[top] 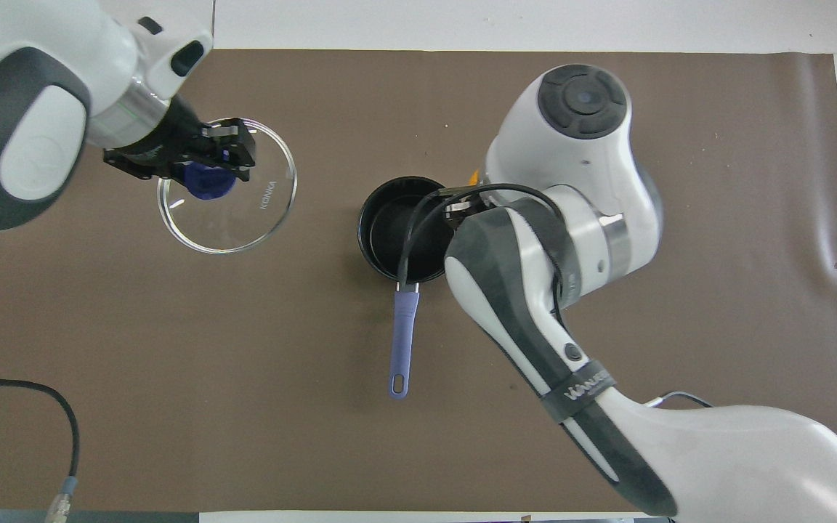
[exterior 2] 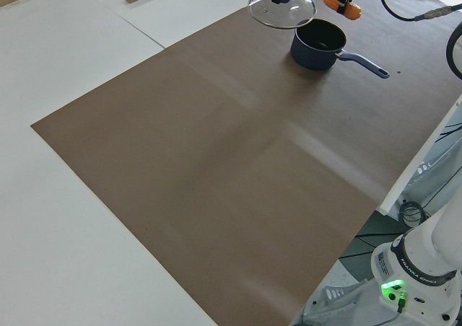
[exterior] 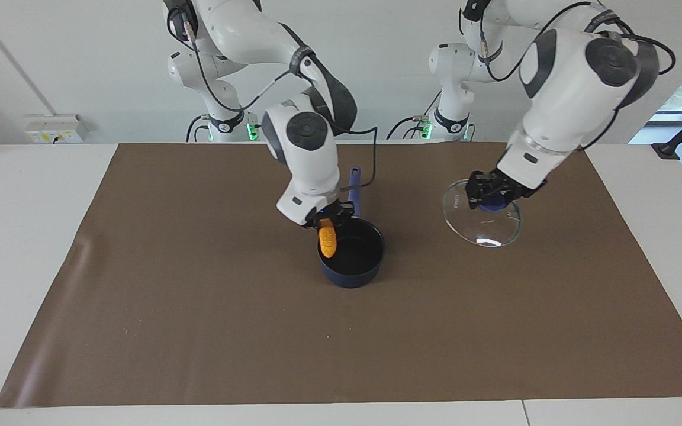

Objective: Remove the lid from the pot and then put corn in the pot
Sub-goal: 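Lift the lid away with the left gripper while the right gripper carries the corn, then lower the corn into the pot and open the right gripper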

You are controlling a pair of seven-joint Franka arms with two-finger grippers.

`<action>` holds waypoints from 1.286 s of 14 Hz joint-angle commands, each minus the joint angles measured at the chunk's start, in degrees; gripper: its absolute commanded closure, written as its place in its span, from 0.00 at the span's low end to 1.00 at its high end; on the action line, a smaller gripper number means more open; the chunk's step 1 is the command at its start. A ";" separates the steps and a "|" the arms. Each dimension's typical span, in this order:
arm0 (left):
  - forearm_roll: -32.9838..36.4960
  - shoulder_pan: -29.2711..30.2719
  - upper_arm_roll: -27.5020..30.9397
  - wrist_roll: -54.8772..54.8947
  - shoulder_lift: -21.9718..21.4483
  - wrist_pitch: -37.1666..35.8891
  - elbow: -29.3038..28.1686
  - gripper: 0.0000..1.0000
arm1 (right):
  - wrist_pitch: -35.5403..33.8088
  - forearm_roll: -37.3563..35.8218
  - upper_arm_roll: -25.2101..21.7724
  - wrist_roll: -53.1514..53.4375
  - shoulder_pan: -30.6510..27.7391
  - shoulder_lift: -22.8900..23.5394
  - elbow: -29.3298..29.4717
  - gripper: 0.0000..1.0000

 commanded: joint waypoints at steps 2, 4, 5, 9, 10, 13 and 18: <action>-0.66 7.51 -0.30 11.61 -8.37 11.39 -19.12 1.00 | 2.48 -2.04 0.01 1.31 1.27 3.75 2.67 1.00; -0.49 9.90 -0.30 16.09 -11.63 20.63 -30.30 1.00 | 4.58 -2.13 0.01 1.39 2.23 2.70 -0.92 1.00; -0.22 10.34 -0.30 16.90 -11.90 23.28 -32.87 1.00 | 5.90 -2.13 0.01 1.31 2.24 2.09 -2.68 1.00; 0.13 12.54 -0.30 18.84 -10.76 31.80 -39.38 1.00 | 5.75 -1.95 0.01 1.39 2.15 1.20 -4.37 0.00; 0.13 12.80 -0.30 18.84 -10.50 35.22 -42.01 1.00 | 3.65 -2.04 -0.08 1.39 1.80 1.11 -3.41 0.00; 0.22 13.16 -0.30 18.84 -8.31 37.63 -43.45 1.00 | -1.45 -2.21 -1.13 1.05 -1.09 -0.19 1.25 0.00; 5.05 12.98 -0.39 18.93 -4.96 40.88 -43.45 1.00 | -17.07 -2.83 -1.04 -10.53 -16.36 -12.93 -1.38 0.00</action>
